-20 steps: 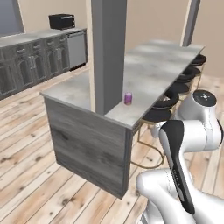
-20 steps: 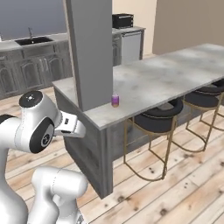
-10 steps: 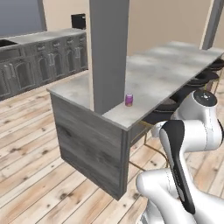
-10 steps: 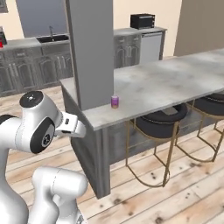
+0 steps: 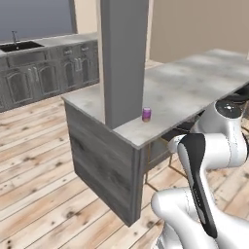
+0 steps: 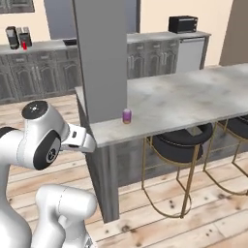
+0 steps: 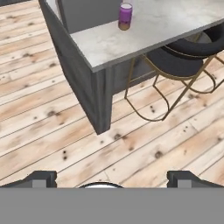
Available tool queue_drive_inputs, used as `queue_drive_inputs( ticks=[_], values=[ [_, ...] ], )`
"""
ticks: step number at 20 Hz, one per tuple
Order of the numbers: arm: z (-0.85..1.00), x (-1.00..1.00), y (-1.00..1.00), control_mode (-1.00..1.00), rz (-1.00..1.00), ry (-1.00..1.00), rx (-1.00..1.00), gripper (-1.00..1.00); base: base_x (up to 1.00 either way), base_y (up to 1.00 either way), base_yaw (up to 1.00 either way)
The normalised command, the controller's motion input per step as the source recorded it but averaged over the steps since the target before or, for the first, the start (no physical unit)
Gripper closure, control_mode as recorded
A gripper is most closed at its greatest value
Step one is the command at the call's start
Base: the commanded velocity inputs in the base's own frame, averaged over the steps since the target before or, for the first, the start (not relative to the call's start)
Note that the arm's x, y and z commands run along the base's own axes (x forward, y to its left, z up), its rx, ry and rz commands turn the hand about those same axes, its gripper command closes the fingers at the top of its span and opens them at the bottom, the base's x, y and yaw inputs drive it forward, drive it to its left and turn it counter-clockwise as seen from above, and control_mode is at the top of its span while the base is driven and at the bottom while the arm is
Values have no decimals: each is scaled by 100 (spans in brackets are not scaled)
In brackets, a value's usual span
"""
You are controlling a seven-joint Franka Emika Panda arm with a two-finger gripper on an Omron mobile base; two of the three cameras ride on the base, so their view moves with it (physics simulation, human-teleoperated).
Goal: Four empty soda cans are scattered around the kitchen. Gather all the cans and cluster them next to the stove for recycling.
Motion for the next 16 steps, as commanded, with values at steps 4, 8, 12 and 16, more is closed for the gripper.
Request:
queue_drive_inputs(
  ticks=[4,8,12,16],
  values=[
    [0,0,0,100,0,0,0,-100,22,-45,33],
    [0,0,0,100,0,0,0,-100,23,-40,35],
    [0,0,0,100,0,0,0,-100,19,-41,34],
    [0,0,0,100,0,0,0,-100,5,-59,29]
  ],
)
